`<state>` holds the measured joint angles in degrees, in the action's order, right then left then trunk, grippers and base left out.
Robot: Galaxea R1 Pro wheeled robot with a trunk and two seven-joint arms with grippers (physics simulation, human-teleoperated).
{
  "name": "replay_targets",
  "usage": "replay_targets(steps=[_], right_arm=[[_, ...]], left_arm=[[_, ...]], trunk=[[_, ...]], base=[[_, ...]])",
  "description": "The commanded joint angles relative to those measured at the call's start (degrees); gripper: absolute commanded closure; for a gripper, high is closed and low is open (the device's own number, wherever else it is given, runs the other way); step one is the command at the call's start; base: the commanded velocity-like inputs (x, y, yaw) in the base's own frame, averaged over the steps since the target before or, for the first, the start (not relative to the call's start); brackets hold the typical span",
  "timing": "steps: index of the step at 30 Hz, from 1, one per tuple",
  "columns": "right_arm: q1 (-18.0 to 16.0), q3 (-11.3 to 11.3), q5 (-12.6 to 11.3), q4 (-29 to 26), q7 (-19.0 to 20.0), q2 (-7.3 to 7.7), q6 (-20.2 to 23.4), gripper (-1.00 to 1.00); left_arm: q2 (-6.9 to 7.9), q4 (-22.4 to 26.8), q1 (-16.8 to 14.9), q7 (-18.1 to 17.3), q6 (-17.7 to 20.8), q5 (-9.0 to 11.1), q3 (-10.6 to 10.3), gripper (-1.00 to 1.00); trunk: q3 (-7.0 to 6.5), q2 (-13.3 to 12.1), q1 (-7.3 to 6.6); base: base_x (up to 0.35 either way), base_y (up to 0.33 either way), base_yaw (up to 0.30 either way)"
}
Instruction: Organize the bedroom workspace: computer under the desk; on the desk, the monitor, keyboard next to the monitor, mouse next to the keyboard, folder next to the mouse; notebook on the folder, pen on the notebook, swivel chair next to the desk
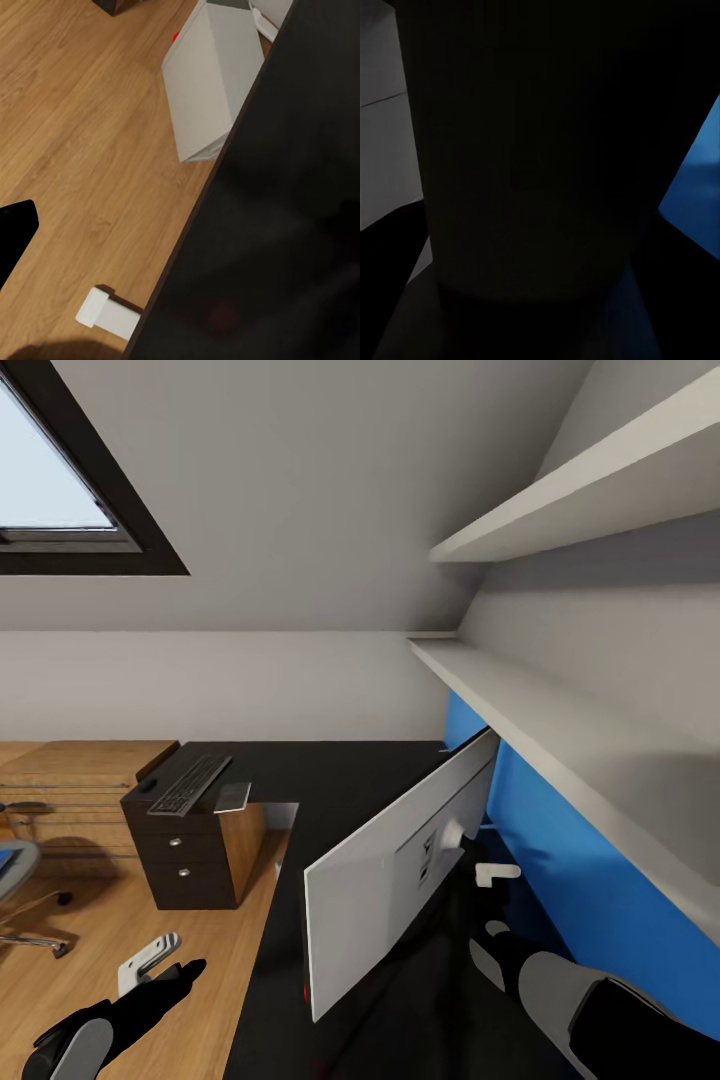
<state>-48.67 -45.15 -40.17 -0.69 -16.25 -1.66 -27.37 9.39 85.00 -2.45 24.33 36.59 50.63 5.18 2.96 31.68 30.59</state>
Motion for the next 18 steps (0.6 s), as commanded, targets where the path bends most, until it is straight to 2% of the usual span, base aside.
replay_targets(steps=[1, 5, 6, 16, 18], right_arm=[[-0.03, 0.33, -1.14, 0.16, -0.25, -0.01, -0.04, 1.00], [-0.03, 0.33, -1.14, 0.16, -0.27, -0.01, 0.02, 1.00], [-0.03, 0.33, -1.14, 0.16, -0.28, -0.01, 0.03, -1.00], [-0.03, 0.33, -1.14, 0.16, -0.28, -0.09, 0.01, -1.00], [-0.01, 0.33, -1.14, 0.16, -0.28, -0.10, 0.01, -1.00]], left_arm=[[0.01, 0.08, -0.07, 0.53, 0.15, 0.61, 0.00, -1.00], [0.01, 0.08, -0.05, 0.50, 0.15, 0.61, 0.00, -1.00], [0.01, 0.08, -0.06, 0.49, 0.15, 0.61, 0.00, -1.00], [-0.07, 0.08, -0.08, 0.53, 0.15, 0.61, -0.08, -1.00], [-0.13, 0.08, -0.08, 0.52, 0.15, 0.61, -0.09, -1.00]], trunk=[[0.13, 0.08, 0.03], [0.13, 0.08, 0.03], [0.13, 0.08, 0.03], [0.13, 0.08, 0.03], [0.13, 0.08, 0.03]], base=[[0.000, 0.000, 0.000], [0.000, 0.000, 0.000], [0.000, 0.000, 0.000], [0.000, 0.000, 0.000], [-0.160, 0.000, 0.000]])
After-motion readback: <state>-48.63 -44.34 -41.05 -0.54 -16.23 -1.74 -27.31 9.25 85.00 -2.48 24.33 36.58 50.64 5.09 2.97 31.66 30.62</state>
